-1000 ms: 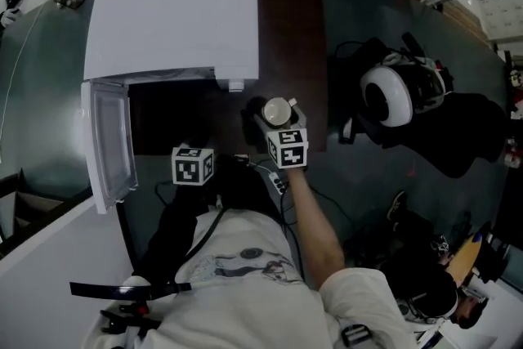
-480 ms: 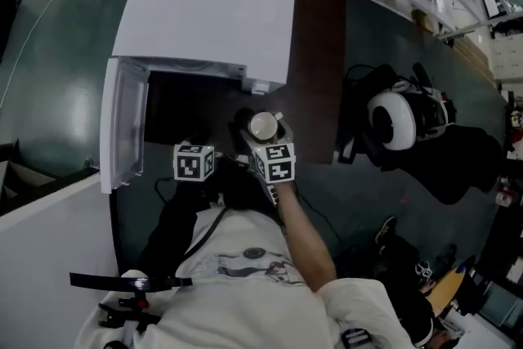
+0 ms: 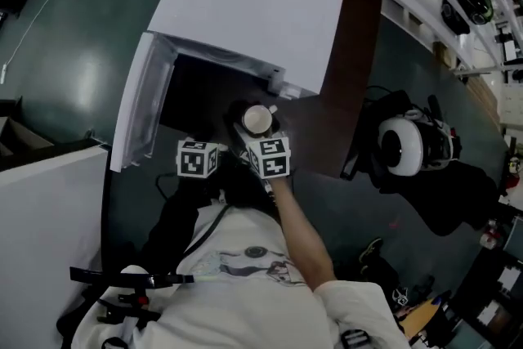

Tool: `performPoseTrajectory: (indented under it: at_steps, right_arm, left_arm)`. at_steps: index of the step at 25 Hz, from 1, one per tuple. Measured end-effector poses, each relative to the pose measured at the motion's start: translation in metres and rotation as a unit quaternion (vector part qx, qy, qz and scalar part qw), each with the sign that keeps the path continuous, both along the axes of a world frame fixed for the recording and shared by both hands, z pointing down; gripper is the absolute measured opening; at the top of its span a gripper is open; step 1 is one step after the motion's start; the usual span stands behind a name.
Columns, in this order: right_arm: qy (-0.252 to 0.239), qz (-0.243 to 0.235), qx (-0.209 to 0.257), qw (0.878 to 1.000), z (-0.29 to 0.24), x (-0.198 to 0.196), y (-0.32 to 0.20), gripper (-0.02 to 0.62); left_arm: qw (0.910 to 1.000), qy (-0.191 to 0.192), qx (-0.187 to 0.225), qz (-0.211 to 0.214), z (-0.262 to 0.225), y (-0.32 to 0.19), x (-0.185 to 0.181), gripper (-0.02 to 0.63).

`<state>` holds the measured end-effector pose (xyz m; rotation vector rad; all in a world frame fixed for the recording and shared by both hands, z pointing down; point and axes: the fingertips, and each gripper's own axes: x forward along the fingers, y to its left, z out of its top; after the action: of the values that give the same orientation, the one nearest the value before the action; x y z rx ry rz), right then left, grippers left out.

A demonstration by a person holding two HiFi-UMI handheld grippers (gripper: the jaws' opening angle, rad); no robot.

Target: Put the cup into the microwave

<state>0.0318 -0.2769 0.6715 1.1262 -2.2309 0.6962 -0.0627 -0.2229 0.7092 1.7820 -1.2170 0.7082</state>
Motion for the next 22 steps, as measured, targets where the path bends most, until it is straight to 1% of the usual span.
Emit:
performPoseTrajectory:
  at_steps: [5, 8, 10, 16, 22]
  right_arm:
    - [-0.003, -0.04, 0.012, 0.999, -0.003, -0.035, -0.017, 0.414]
    - [-0.006, -0.056, 0.02, 0.998, -0.004, -0.054, -0.033, 0.414]
    - [-0.008, -0.062, 0.025, 0.998, -0.005, -0.065, -0.044, 0.414]
    - [-0.01, -0.067, 0.042, 0.997, -0.009, -0.085, -0.082, 0.413]
    - [-0.005, -0.047, 0.063, 0.997, -0.011, -0.089, -0.127, 0.413]
  left_arm:
    - [0.9997, 0.0, -0.002, -0.023, 0.001, 0.007, -0.016, -0.002]
    - [0.9995, -0.003, -0.004, -0.031, 0.003, 0.009, -0.025, -0.002]
    - [0.9994, -0.011, -0.003, -0.032, 0.004, 0.01, -0.032, -0.002]
    - [0.9991, -0.024, 0.006, -0.036, 0.002, 0.002, -0.049, -0.002]
    - [0.9992, -0.029, 0.008, -0.027, 0.0, -0.009, -0.054, -0.002]
